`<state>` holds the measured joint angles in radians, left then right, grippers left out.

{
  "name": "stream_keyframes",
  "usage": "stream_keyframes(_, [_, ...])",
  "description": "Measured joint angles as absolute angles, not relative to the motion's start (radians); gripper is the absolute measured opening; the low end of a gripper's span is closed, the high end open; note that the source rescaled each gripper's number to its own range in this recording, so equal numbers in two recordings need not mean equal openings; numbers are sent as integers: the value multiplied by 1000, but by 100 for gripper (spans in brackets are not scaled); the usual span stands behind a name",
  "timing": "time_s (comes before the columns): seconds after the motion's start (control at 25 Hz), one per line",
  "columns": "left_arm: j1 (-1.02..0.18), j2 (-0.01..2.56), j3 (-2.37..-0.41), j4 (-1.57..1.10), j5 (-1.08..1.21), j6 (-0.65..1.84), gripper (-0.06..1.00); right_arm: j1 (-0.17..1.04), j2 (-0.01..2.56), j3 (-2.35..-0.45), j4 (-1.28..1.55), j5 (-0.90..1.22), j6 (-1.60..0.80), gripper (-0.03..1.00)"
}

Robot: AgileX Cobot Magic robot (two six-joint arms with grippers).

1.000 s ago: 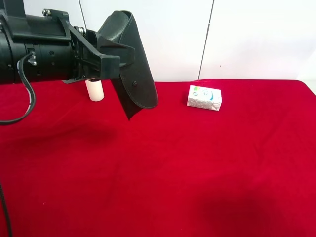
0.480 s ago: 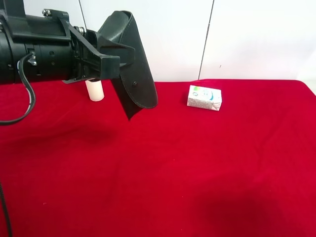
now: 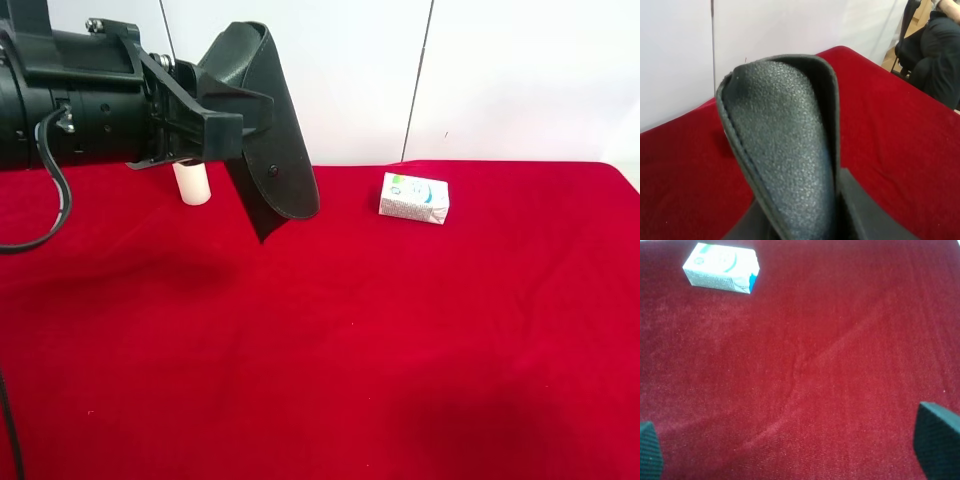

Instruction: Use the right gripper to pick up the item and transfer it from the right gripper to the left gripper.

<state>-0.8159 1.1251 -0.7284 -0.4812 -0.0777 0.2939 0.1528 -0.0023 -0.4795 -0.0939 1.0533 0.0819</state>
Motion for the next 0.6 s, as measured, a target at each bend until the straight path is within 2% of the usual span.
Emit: stream_keyframes(0.6, [-816, 1125, -728, -479, -76, 297, 1, 153, -2, -480, -94, 1053, 82, 100])
